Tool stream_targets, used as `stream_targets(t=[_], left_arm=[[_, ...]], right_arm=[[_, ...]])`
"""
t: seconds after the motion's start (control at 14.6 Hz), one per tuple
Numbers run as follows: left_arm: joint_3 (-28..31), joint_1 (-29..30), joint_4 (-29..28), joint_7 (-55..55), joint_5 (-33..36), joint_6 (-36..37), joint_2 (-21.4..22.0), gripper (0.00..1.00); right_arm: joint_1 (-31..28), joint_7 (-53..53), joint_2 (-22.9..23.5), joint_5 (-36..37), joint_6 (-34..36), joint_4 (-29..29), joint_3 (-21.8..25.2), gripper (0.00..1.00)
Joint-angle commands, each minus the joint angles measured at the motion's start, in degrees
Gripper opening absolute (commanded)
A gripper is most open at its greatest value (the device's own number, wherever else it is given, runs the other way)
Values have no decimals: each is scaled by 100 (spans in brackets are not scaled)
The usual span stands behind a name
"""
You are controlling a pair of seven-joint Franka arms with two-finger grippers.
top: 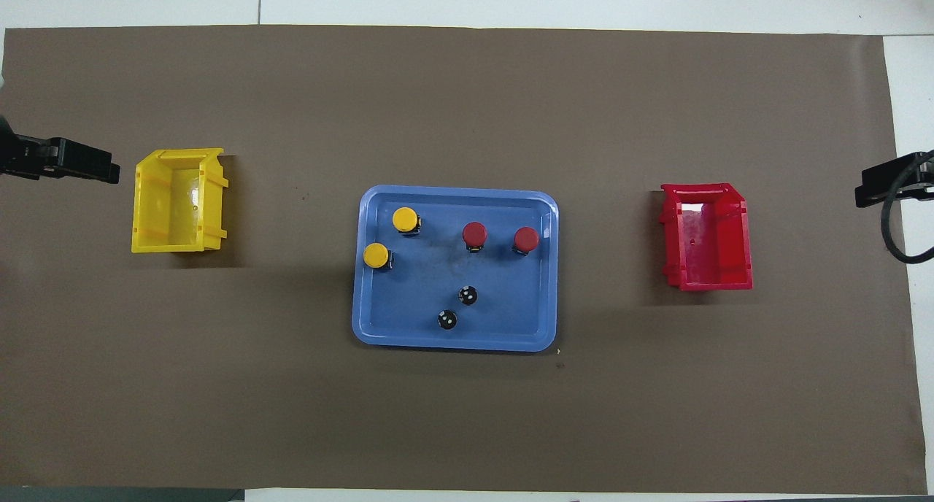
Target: Sort red and yellow buttons by color
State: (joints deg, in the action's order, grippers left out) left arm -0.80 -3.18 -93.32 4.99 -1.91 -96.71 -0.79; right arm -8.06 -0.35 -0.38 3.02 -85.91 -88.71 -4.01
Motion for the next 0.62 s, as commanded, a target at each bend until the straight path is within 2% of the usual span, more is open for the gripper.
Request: stream_targets(t=[0.0,0.55], left_arm=[[-35,37,-73,46,85,83,115,100],[-35,37,-73,46,85,91,115,100]], right_arm=[[-55,-123,-120,-91,-127,-155,-21,100],[-29,-62,-137,-100,-136,-208,-30,100]])
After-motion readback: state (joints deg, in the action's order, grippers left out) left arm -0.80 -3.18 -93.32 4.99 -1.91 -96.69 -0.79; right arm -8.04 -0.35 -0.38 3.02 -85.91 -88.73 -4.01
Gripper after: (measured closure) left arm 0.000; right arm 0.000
